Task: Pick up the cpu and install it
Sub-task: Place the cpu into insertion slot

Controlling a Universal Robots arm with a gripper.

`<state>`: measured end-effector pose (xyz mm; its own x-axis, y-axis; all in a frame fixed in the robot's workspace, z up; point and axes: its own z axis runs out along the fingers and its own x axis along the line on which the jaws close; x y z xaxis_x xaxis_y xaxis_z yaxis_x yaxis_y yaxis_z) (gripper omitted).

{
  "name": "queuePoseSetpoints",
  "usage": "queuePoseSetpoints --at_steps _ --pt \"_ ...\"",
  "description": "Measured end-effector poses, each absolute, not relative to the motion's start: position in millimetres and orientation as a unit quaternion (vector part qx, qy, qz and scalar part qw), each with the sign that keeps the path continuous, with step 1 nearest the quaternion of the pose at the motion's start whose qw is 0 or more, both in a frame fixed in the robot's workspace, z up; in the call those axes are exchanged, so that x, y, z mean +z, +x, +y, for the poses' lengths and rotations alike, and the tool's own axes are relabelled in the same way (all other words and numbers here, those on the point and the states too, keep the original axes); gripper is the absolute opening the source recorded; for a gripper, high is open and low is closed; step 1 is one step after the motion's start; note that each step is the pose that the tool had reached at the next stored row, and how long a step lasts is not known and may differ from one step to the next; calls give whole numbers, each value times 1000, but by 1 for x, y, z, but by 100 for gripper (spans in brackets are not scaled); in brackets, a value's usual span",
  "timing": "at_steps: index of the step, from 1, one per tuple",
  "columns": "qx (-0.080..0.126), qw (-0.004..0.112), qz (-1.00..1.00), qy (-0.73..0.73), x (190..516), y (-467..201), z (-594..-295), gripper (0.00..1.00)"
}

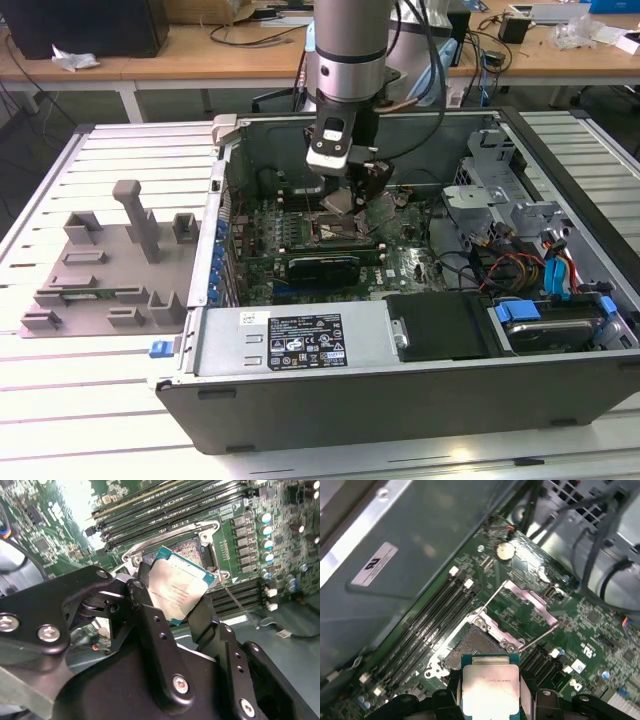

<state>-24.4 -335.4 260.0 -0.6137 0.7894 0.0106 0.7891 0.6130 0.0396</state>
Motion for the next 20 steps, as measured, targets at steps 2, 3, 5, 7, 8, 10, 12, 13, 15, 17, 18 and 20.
queuePoseSetpoints --at_steps 2,3,5,7,8,10,12,13,15,17,18,20 --pt "20 4 887 462 260 -24 -335 55" --pt "20 5 880 475 260 -24 -335 55" --pt "20 5 872 490 260 -24 -335 55" --pt "20 5 862 506 260 -24 -335 55" --pt "20 6 857 515 260 -24 -335 55" --pt "20 6 845 535 259 -24 -335 55" --pt "19 7 832 555 259 -24 -335 55" --pt "19 7 827 562 259 -24 -335 55" --pt "19 7 812 583 259 -24 -335 55" --pt "19 8 799 601 259 -24 -335 55" --pt "19 8 794 608 259 -24 -335 55" --pt "19 8 779 627 259 -24 -335 55"
